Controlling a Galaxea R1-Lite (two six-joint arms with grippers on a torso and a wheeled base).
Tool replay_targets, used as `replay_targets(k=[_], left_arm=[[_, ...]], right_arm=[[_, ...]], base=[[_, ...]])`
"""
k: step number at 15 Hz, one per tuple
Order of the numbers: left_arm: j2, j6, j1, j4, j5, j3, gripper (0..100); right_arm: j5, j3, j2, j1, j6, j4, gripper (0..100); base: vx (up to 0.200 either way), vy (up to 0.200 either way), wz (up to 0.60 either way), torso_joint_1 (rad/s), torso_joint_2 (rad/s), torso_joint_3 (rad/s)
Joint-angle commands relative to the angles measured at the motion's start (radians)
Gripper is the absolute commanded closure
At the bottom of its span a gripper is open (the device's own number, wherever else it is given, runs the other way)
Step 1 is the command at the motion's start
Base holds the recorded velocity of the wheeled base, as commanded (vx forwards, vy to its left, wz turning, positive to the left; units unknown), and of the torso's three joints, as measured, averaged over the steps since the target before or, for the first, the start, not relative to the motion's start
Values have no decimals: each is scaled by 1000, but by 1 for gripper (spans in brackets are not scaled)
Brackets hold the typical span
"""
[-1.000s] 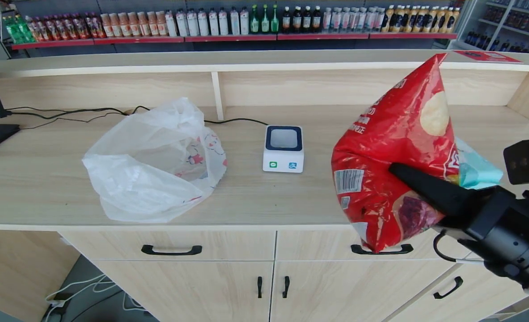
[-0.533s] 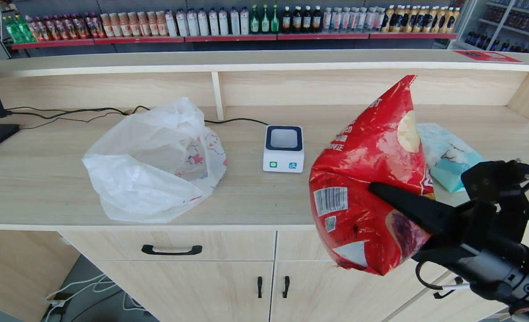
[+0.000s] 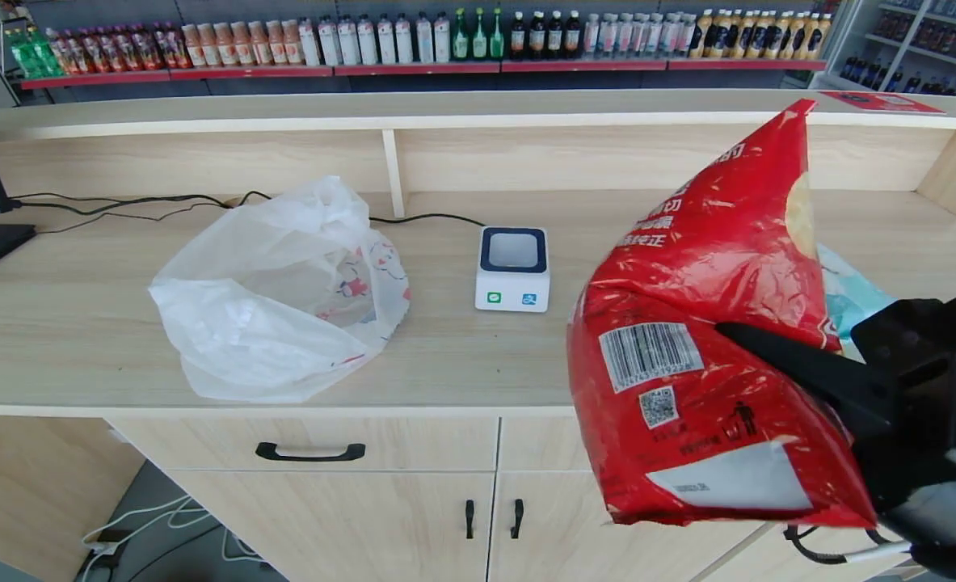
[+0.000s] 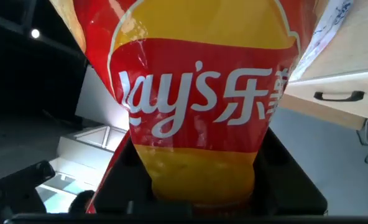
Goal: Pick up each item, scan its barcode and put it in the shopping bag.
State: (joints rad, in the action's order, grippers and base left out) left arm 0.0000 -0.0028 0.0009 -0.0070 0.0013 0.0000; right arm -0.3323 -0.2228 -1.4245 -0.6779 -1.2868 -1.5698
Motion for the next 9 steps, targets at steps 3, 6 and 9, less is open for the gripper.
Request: replay_targets(k=[3,6,9], left_arm=[[0,0,1,-1,0,0,0],[0,0,1,-1,0,0,0],[0,0,1,-1,0,0,0]], right_arm=[[-1,-1,62,-109,-25,-1,100],[-1,-20,70,-135,-45,-1,100],[-1,-23,70,-144,-45,-1,100]], base=[[0,0,0,0,0,0],[0,0,0,0,0,0],[0,0,0,0,0,0]])
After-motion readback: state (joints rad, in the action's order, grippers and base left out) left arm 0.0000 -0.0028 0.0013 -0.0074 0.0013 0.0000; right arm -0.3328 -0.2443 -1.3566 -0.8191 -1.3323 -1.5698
